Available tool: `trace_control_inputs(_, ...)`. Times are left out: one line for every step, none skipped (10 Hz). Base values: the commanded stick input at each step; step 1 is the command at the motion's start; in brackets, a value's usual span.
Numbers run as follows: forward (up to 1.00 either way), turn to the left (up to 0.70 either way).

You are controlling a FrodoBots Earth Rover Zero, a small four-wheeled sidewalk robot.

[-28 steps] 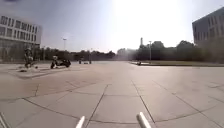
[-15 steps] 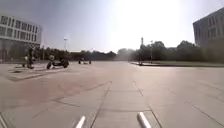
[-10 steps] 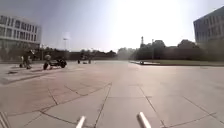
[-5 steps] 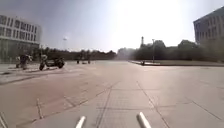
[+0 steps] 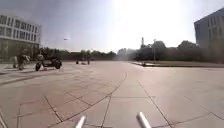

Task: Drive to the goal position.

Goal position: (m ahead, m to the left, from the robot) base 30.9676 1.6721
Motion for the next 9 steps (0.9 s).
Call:
trace_control_inputs(0.70, -0.04)
trace_control_inputs(0.70, 0.00)
trace_control_inputs(0.70, 0.00)
trace_control_inputs(0.70, 0.00)
trace_control_inputs(0.70, 0.00)
trace_control_inputs(0.70, 0.00)
trace_control_inputs(0.70, 0.00)
trace_control_inputs(0.70, 0.00)
trace_control_inputs(0.70, 0.00)
